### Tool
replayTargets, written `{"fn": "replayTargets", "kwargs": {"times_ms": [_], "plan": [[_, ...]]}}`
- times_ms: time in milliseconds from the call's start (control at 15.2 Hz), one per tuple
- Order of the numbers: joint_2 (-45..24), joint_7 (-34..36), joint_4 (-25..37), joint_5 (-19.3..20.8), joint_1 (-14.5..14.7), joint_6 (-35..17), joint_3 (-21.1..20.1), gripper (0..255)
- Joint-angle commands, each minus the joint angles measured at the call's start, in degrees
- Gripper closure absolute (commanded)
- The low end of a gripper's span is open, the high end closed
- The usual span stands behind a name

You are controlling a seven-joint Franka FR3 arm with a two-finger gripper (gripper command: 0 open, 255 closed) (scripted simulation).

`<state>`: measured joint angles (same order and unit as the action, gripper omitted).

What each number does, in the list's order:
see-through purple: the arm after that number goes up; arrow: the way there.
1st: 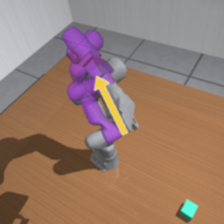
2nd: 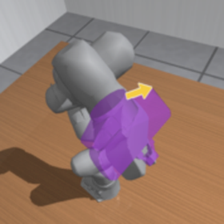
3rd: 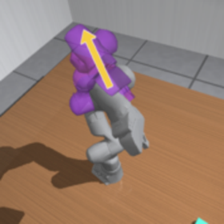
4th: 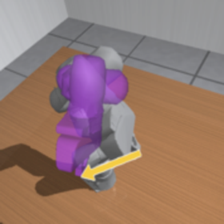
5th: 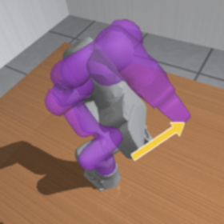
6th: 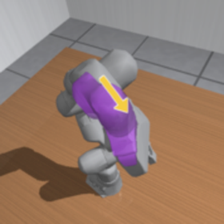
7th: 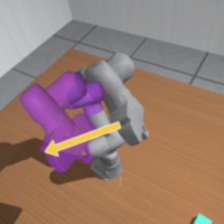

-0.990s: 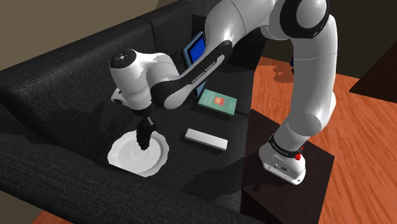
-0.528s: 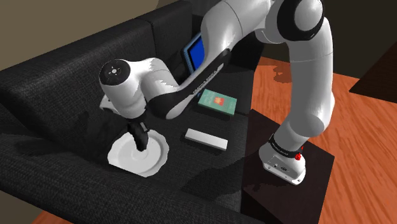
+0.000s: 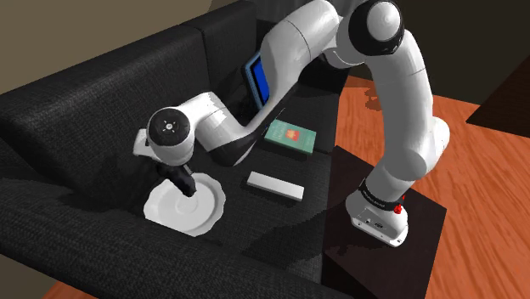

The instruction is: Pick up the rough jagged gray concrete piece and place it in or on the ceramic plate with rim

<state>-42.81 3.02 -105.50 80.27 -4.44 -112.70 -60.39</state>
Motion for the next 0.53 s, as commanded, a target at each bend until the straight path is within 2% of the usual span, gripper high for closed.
{"fn": "replayTargets", "kwargs": {"times_ms": [0,66,198,330,462], "plan": [[-3.2,-9.3,6.1,-3.1,5.1,6.6,1.1,0],[-6.4,-18.1,12.6,-4.7,10.7,13.2,2.6,0],[-14.0,-34.8,26.7,-4.6,21.7,26.5,4.8,0],[-22.4,-51.7,41.6,-1.1,32.8,38.6,6.6,0],[-30.8,-70.2,57.2,4.2,44.2,48.0,9.2,0]]}}
